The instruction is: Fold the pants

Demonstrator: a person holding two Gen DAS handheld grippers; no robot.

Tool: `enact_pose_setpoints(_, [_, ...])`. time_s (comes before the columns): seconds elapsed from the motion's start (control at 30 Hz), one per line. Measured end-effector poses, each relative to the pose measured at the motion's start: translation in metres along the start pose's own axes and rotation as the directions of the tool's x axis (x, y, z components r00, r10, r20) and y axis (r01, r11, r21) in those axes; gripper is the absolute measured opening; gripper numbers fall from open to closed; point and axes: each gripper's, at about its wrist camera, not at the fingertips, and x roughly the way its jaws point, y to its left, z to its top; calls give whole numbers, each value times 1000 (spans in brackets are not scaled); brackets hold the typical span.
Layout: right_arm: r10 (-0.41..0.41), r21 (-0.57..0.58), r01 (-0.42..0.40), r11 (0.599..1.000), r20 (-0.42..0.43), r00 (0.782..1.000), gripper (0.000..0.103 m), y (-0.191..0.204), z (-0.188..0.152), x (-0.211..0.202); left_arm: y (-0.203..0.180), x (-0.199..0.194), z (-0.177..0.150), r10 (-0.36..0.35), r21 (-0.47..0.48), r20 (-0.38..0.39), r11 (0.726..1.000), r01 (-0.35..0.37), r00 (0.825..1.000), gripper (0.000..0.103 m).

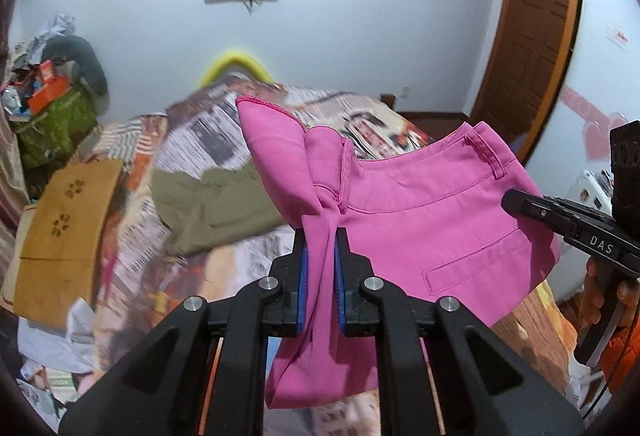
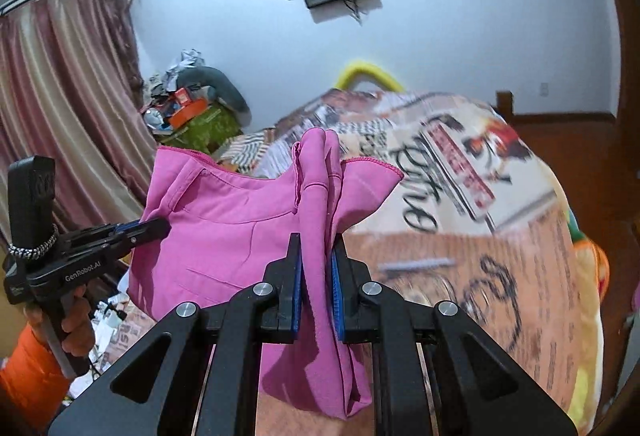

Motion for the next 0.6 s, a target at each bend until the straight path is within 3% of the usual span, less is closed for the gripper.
enact_pose_setpoints(0.23, [26, -66, -25, 998, 21, 999, 11, 28, 38, 40, 46, 12, 27, 74, -36, 35, 997, -72, 997, 11])
enact_pose_setpoints(0.47, [45, -108, -43, 993, 15, 999, 11, 47, 72, 101, 100, 49, 48, 144, -76, 49, 987, -140, 988, 11])
enact_pose_setpoints(0.6, [44, -125, -44, 991, -2, 999, 11, 53, 83, 134, 133, 80, 56, 145, -131, 35, 982, -139, 989, 11])
